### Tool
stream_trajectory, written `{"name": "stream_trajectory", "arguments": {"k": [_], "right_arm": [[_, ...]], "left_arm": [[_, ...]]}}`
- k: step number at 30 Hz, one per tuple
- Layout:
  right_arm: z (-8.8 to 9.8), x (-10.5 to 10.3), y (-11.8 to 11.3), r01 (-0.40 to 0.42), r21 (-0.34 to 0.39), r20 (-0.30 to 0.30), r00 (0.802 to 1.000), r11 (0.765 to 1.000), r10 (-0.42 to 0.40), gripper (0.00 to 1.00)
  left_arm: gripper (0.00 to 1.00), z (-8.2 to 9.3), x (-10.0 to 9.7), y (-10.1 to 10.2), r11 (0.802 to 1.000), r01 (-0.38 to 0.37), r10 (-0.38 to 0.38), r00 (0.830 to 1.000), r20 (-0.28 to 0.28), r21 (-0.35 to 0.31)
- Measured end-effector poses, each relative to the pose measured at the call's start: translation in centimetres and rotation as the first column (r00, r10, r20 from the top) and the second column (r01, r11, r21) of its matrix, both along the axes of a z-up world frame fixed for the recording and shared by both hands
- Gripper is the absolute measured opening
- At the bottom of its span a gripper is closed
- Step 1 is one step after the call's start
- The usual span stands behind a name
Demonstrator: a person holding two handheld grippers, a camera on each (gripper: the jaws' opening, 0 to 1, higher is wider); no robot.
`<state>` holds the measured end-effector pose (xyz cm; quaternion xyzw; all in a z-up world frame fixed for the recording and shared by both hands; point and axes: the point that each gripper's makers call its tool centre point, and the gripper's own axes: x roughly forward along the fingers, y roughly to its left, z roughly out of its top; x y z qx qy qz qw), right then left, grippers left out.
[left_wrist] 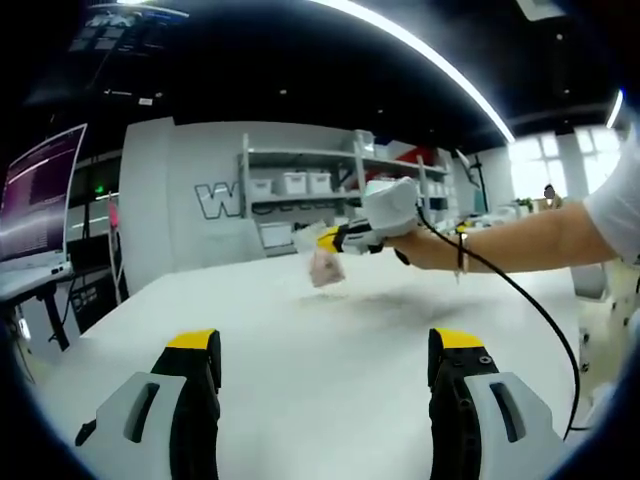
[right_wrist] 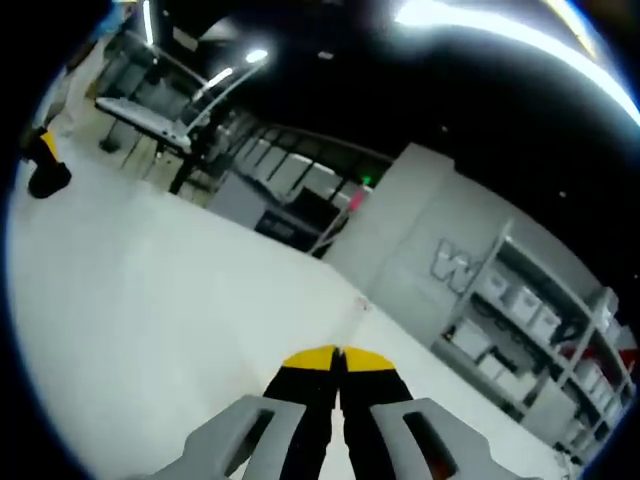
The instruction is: Open the resealable bag by pulling the two sides of the seal apart until the entire bag opening is separated and visibly accessible.
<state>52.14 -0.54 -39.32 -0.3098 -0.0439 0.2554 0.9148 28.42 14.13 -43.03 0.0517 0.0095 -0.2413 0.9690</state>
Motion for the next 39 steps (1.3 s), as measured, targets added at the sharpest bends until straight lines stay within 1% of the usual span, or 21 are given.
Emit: {"name": "stream_trajectory", "arguments": {"k": [11,16,22,30,35,39], "right_arm": [[0.3,-0.3,-0.1,0.0,0.006,0.011,1.0,1.0,0.0,0.0],[0.5,-1.0,-0.3,-0.005,0.012,0.018,1.0,1.0,0.004,0.0],[0.8,-1.4,-0.8,-0.005,0.035,0.016,1.0,0.999,0.004,0.0],[1.2,-2.4,-1.6,0.0,0.045,0.031,1.0,0.999,-0.001,0.0],[1.3,-2.5,-2.1,0.005,0.054,0.032,0.999,0.999,-0.007,0.0],[1.2,-2.9,-2.5,0.007,0.073,0.034,0.999,0.997,-0.01,0.0]], "left_arm": [[0.85,0.3,0.4,-0.1,1.0,0.009,-0.009,1.0,0.008,0.002],[0.85,0.4,0.7,-0.1,1.0,0.012,-0.012,1.0,0.01,0.004],[0.85,0.7,0.8,-0.2,1.0,0.018,-0.018,1.0,0.015,0.007],[0.85,1.2,1.0,-0.4,1.0,0.028,-0.029,0.999,0.025,0.011],[0.85,1.4,1.1,-0.5,0.999,0.034,-0.034,0.999,0.032,0.013],[0.85,1.5,1.3,-0.3,0.999,0.034,-0.035,0.999,0.035,0.012]]}}
